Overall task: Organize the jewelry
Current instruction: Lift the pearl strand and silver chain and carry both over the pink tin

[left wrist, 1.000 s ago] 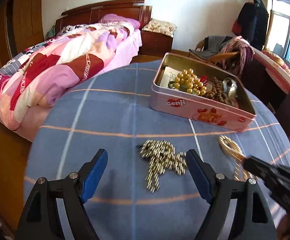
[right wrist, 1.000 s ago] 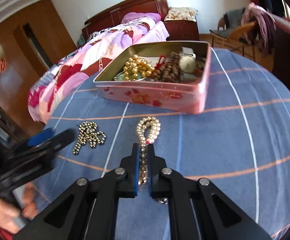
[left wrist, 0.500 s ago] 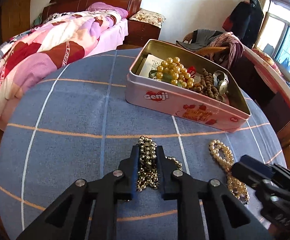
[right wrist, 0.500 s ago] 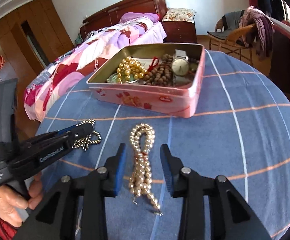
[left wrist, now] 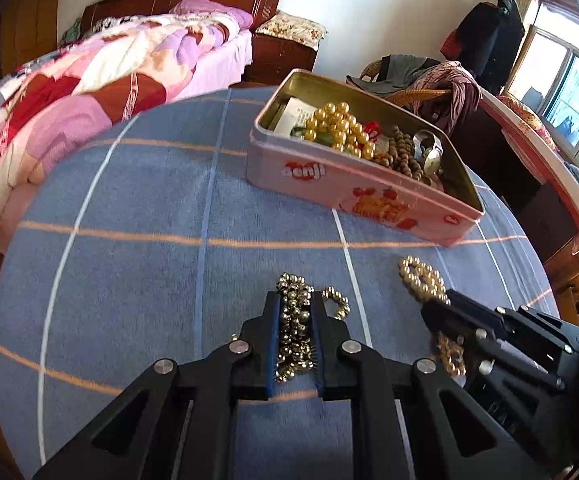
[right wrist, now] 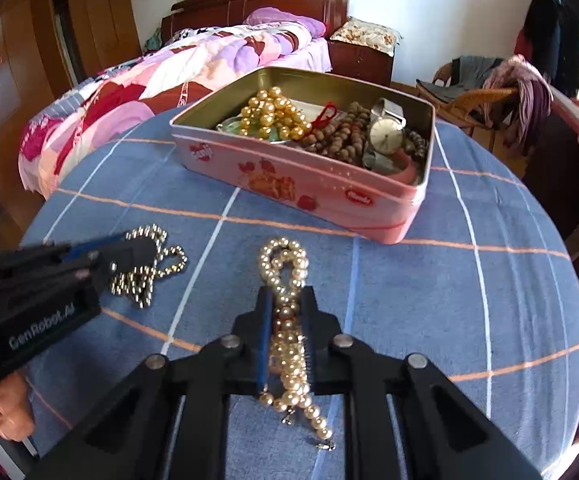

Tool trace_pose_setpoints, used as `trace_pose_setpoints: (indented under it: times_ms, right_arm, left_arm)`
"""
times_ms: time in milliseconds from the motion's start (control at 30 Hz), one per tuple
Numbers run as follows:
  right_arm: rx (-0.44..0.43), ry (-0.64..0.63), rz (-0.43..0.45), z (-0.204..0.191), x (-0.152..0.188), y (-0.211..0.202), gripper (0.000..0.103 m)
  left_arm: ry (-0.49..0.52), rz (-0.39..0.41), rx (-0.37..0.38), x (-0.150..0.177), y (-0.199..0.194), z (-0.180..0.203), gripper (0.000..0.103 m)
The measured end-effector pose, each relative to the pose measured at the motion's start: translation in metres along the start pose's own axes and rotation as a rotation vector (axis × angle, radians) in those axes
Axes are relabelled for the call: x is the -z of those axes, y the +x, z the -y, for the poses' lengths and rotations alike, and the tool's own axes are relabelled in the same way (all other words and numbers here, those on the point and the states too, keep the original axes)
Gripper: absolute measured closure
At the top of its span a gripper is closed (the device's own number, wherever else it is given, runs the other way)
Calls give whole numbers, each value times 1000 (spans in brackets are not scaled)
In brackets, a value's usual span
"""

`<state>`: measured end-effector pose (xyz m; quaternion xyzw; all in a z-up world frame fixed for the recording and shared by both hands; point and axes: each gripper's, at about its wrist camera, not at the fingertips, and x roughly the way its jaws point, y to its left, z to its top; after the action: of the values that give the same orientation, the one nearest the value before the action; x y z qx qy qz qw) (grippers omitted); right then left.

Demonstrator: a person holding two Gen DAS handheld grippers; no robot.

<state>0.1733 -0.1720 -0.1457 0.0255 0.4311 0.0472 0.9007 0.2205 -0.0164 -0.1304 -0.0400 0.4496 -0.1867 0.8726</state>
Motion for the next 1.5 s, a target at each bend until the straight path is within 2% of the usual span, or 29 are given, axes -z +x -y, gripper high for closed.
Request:
trace_pose_setpoints:
  times_ms: [100,233,333,767,1500]
  right_arm:
    - [-59,68,31,11,0,-7,87]
    - [-142,149,100,21,5,-24,87]
    - [-185,189,123,24,10,-32,87]
    - [-173,189,132,19,22,-42,87]
    - [-156,202,129,22,26,-43,87]
  left_arm:
    - [-2,15,1,9,-7,0,90]
    - [18,48,-40,18,-19,7,90]
    - [5,67,-18,23,-25,9,90]
    - [60,87,-32,38,-36,26,90]
    - [26,49,24,47,-32,26,90]
